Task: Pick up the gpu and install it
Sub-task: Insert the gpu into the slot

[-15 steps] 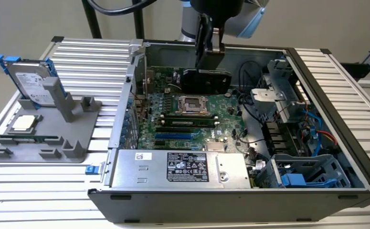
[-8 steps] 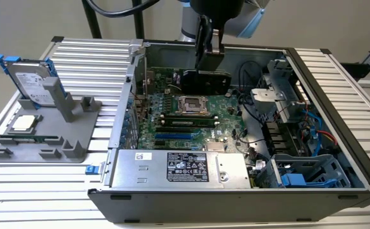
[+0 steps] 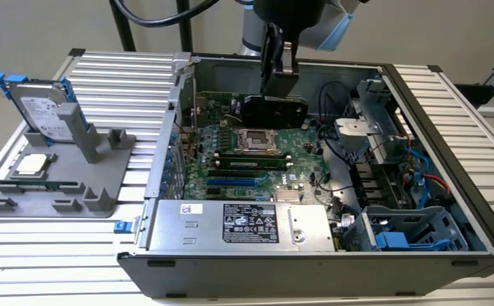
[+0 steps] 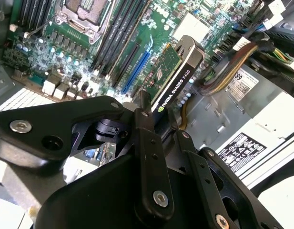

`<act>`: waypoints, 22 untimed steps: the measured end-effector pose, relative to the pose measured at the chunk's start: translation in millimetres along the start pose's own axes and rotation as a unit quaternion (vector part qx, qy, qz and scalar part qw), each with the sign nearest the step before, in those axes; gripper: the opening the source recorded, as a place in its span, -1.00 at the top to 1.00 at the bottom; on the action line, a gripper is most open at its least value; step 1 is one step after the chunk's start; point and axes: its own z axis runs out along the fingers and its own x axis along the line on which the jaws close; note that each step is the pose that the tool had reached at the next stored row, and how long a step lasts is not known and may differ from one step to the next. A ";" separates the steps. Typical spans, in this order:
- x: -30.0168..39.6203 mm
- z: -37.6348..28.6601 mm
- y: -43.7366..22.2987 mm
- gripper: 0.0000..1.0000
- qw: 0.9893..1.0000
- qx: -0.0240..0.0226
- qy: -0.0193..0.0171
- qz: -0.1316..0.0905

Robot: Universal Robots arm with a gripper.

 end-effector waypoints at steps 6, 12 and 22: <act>-0.1 2.3 -0.1 1.00 1.000 0.000 0.000 0.000; -0.1 3.8 -0.1 1.00 1.000 0.000 0.000 0.000; -0.1 4.1 -0.2 1.00 1.000 0.000 0.000 0.000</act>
